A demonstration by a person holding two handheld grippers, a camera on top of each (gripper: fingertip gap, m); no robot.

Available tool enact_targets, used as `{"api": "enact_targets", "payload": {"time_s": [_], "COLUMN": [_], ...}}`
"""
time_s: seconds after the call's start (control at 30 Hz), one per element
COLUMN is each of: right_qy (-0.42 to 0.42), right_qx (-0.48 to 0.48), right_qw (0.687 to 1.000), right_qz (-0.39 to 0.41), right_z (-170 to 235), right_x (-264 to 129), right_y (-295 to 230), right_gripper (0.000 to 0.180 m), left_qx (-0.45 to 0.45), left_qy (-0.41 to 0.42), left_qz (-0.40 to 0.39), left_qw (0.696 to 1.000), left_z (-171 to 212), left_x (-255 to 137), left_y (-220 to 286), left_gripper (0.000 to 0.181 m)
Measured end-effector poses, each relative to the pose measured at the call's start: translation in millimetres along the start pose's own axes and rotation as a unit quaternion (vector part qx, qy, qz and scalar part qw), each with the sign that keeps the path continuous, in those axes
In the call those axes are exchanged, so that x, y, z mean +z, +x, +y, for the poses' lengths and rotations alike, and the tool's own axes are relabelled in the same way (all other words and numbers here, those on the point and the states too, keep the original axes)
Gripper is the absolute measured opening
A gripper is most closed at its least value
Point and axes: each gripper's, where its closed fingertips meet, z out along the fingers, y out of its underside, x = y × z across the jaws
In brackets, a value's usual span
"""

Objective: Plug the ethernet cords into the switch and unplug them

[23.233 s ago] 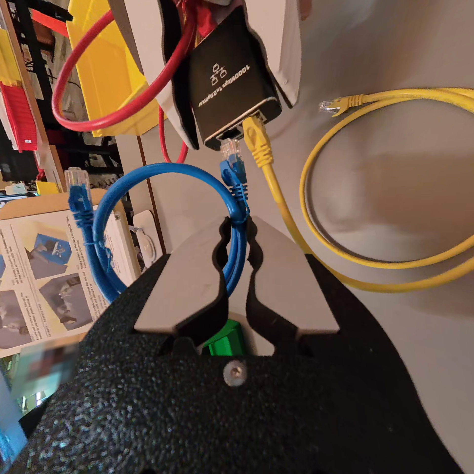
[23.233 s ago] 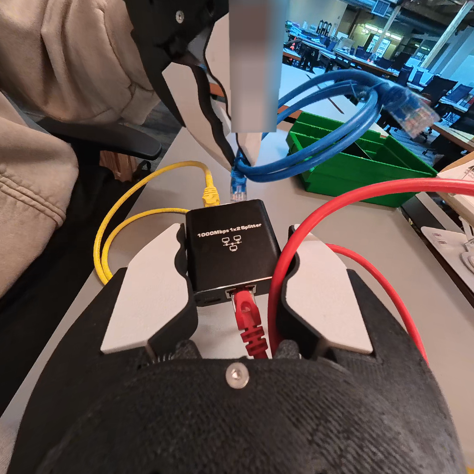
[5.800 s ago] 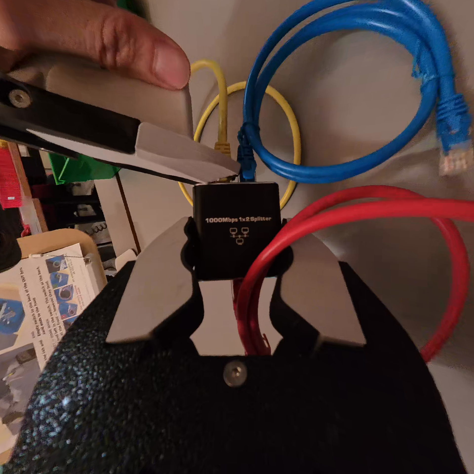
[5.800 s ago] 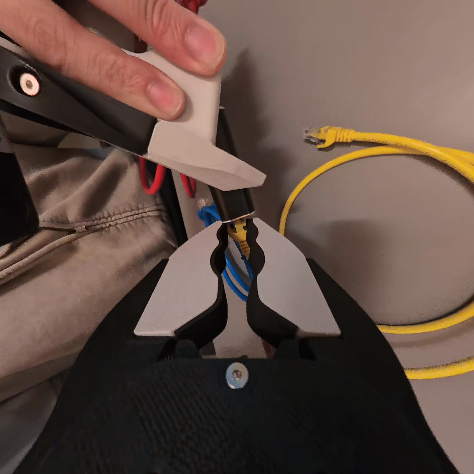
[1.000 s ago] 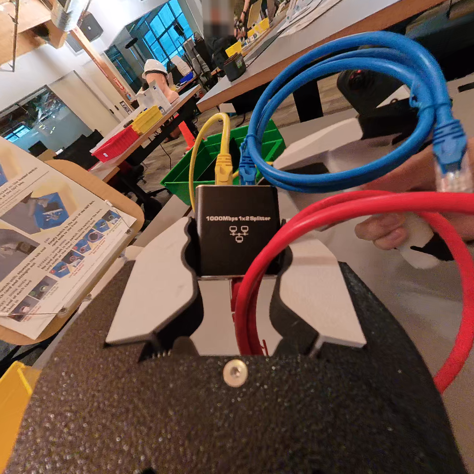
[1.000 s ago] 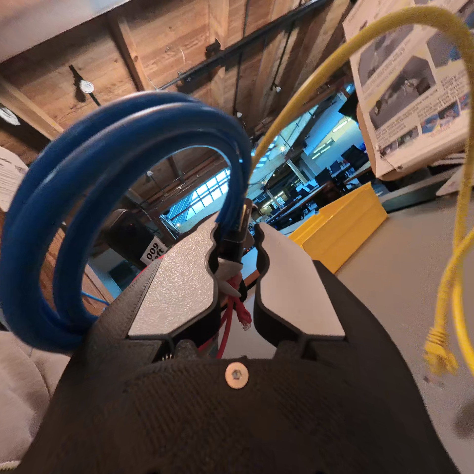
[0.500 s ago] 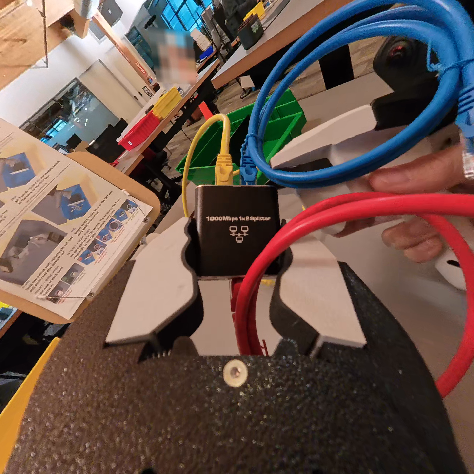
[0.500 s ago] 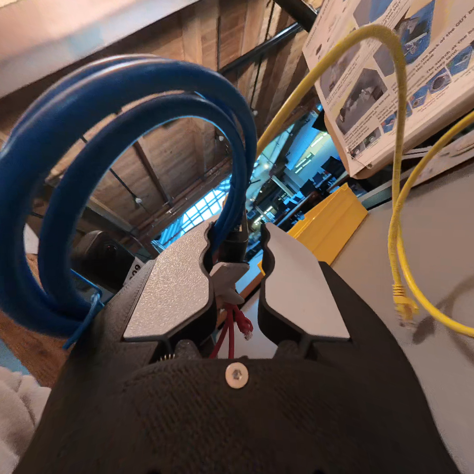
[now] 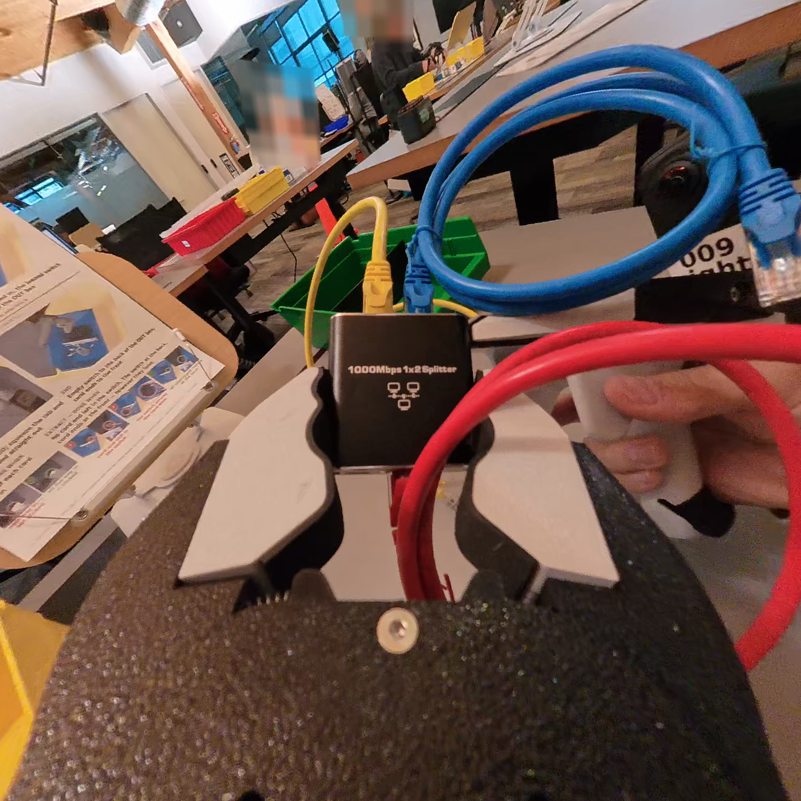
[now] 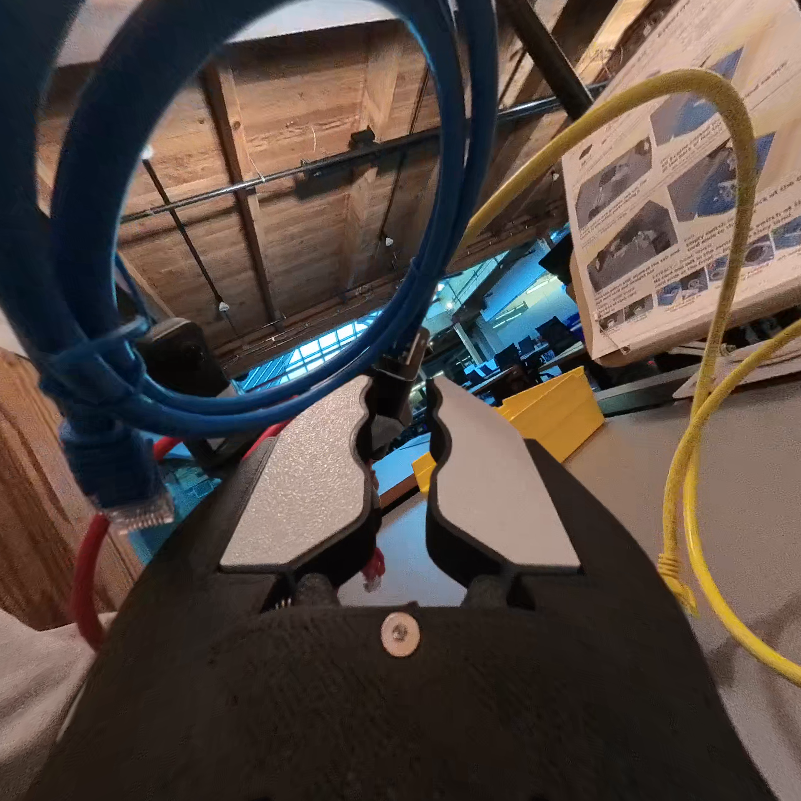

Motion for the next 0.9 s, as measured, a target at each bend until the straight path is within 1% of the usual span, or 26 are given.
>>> {"api": "enact_targets", "payload": {"time_s": [0.17, 0.3, 0.4, 0.47, 0.53, 0.57, 0.6, 0.63, 0.73, 0.9], "right_qy": [0.017, 0.025, 0.043, 0.049, 0.047, 0.04, 0.039, 0.039, 0.036, 0.04], "right_qx": [-0.019, -0.002, 0.022, 0.036, 0.052, 0.065, 0.074, 0.079, 0.088, 0.113], "right_qw": [0.999, 1.0, 0.999, 0.998, 0.997, 0.997, 0.996, 0.996, 0.995, 0.993], "right_qz": [-0.019, -0.001, 0.011, 0.027, 0.024, 0.035, 0.036, 0.029, 0.013, -0.017], "right_z": [-9.0, -13.9, -19.5, -22.2, -21.9, -19.6, -19.1, -18.9, -17.4, -16.0], "right_x": [1.4, 4.7, 5.4, 3.8, 2.7, 2.2, 1.4, 0.7, 0.5, 0.9], "right_y": [-12.6, -14.1, -14.0, -9.4, -8.2, -4.0, -2.0, -2.5, -3.9, -5.8], "right_gripper": [0.019, 0.02, 0.016, 0.009, 0.013, 0.017, 0.021, 0.02, 0.01, 0.009], "left_qx": [0.014, 0.039, 0.089, 0.132, 0.167, 0.177, 0.179, 0.176, 0.167, 0.107], "left_qy": [-0.007, -0.008, -0.012, -0.01, -0.009, -0.012, -0.011, -0.008, -0.01, 0.005], "left_qz": [0.002, -0.026, -0.066, -0.086, -0.11, -0.117, -0.119, -0.118, -0.109, -0.066], "left_qw": [1.0, 0.999, 0.994, 0.987, 0.98, 0.977, 0.977, 0.977, 0.98, 0.992], "left_z": [0.0, -3.3, -8.7, -14.3, -18.5, -18.5, -18.4, -18.2, -13.7, -10.3], "left_x": [0.1, -0.2, -0.9, -2.4, -4.3, -4.5, -4.4, -4.1, -1.6, 0.2], "left_y": [4.1, 3.3, 1.1, 1.7, 1.6, 1.8, 2.4, 3.3, 3.9, 7.3], "left_gripper": [0.062, 0.062, 0.062, 0.062, 0.062, 0.062, 0.062, 0.062, 0.062, 0.062]}}
